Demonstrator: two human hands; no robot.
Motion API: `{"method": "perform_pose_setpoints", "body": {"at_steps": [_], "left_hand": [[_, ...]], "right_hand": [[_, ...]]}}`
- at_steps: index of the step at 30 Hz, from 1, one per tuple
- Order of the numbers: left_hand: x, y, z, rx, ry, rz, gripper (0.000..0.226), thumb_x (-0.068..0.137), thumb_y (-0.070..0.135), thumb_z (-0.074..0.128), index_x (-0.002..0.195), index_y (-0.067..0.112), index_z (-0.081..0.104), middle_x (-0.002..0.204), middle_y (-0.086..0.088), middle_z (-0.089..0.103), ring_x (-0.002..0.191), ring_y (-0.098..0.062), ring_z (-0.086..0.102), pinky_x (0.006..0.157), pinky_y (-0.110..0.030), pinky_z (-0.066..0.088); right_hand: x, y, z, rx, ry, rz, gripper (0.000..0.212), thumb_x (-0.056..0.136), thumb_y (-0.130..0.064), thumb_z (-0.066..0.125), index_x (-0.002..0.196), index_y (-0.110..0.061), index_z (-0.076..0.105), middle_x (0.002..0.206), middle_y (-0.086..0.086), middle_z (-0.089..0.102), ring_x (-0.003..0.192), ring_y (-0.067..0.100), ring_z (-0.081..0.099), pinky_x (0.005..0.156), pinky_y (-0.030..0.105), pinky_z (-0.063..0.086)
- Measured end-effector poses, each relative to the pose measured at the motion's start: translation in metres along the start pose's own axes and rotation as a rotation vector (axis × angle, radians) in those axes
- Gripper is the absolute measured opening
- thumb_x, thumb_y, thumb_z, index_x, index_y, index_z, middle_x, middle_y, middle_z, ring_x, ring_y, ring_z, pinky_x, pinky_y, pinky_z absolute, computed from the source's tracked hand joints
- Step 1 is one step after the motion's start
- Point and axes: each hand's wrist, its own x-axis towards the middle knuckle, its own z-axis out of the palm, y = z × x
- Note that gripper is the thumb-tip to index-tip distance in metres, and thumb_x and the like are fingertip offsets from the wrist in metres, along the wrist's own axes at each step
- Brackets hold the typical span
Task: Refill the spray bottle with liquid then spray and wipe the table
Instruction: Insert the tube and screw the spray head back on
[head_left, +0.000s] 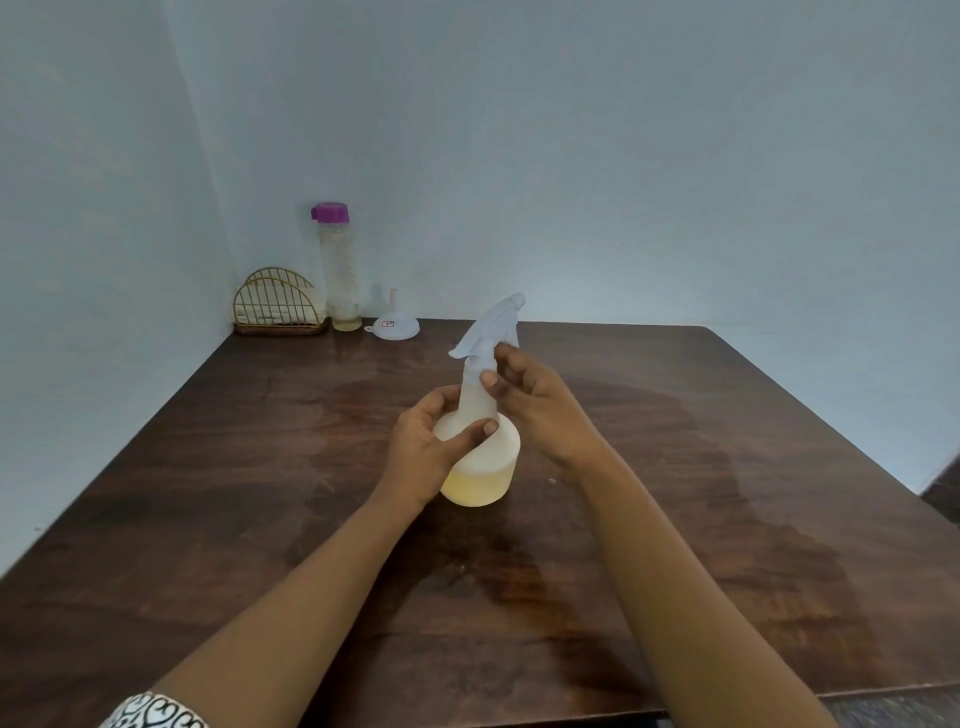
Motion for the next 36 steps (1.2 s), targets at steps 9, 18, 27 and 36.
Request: {"method": "perform_pose_setpoints", "body": {"at_steps": [9,18,27,36], "left_hand": [[-0.002,-0.001,0.003,0.011,0.039,0.012,0.039,0.070,0.031,0.081,0.102,0.040,0.061,0.103,0.007,0.069,0.097,-0.002,0.065,0.083,-0.026,0.051],[-0.003,0.001,0.000,0.004,0.010,0.011,0.036,0.070,0.035,0.078,0.103,0.033,0.065,0.101,0.004,0.072,0.096,-0.012,0.068,0.083,-0.034,0.054],[-0.005,-0.002,0.001,0.023,0.012,0.000,0.035,0.078,0.024,0.075,0.111,0.025,0.062,0.105,0.003,0.071,0.096,-0.011,0.067,0.083,-0.031,0.056],[-0.011,-0.001,-0.003,0.143,-0.052,-0.076,0.057,0.073,0.047,0.076,0.123,0.028,0.058,0.113,0.009,0.066,0.102,-0.008,0.064,0.086,-0.032,0.054]], "right_hand": [[-0.001,0.007,0.037,-0.158,0.543,-0.069,0.044,0.072,-0.028,0.079,0.112,-0.014,0.066,0.107,-0.003,0.068,0.102,0.011,0.062,0.092,0.032,0.052],[-0.013,0.021,0.038,-0.021,0.245,-0.046,0.042,0.093,-0.045,0.049,0.125,-0.061,0.028,0.146,-0.019,0.029,0.134,0.001,0.028,0.110,0.028,0.028],[0.003,0.028,0.032,0.299,0.338,-0.084,0.031,0.086,-0.015,0.065,0.115,-0.019,0.059,0.114,0.005,0.066,0.104,0.018,0.063,0.082,0.029,0.054],[0.004,0.025,0.022,0.237,0.193,-0.057,0.044,0.087,-0.025,0.064,0.128,-0.015,0.052,0.120,0.005,0.063,0.108,0.016,0.061,0.092,0.037,0.052]]}}
